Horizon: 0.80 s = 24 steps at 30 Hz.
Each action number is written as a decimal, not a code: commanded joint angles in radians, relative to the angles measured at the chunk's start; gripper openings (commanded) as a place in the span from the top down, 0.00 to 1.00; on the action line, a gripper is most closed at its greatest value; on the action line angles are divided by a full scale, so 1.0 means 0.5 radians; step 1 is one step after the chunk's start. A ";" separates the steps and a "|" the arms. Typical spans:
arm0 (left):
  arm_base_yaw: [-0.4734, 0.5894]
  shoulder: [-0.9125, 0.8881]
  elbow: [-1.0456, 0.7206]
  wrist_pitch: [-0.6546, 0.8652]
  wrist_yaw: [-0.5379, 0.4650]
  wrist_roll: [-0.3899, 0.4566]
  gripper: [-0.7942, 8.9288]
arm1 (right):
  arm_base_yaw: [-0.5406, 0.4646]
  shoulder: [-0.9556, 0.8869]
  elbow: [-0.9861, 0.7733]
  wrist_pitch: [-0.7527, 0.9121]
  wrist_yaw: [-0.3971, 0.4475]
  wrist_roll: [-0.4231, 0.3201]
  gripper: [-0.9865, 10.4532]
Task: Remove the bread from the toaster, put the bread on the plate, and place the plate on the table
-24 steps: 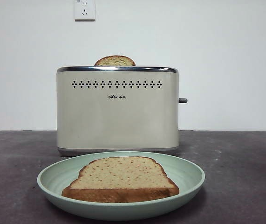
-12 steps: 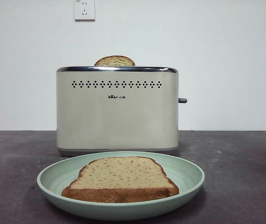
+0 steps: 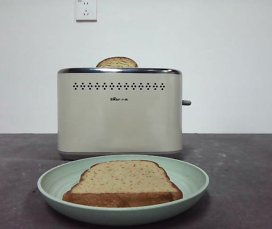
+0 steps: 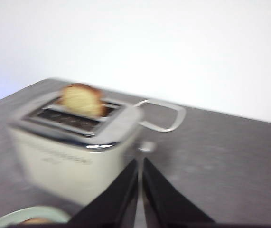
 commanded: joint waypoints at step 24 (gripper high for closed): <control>-0.001 0.000 -0.048 -0.007 -0.004 -0.004 0.91 | -0.189 -0.971 -1.512 0.713 0.368 0.174 0.91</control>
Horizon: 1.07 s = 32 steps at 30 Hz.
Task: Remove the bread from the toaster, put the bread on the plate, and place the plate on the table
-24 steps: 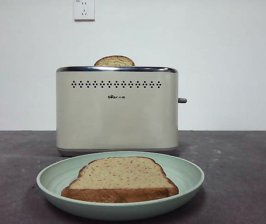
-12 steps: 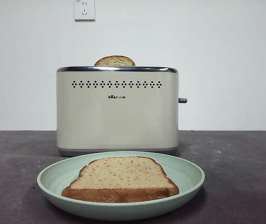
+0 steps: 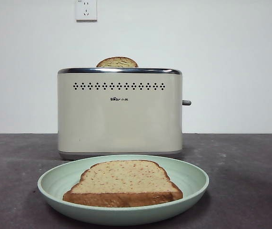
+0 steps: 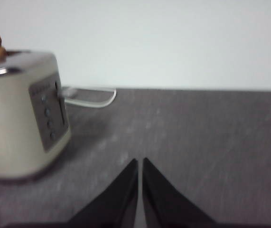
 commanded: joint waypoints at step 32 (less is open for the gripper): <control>-0.001 0.000 -0.048 -0.006 -0.004 -0.004 0.91 | -0.014 -0.050 -0.011 -0.211 0.002 0.090 0.91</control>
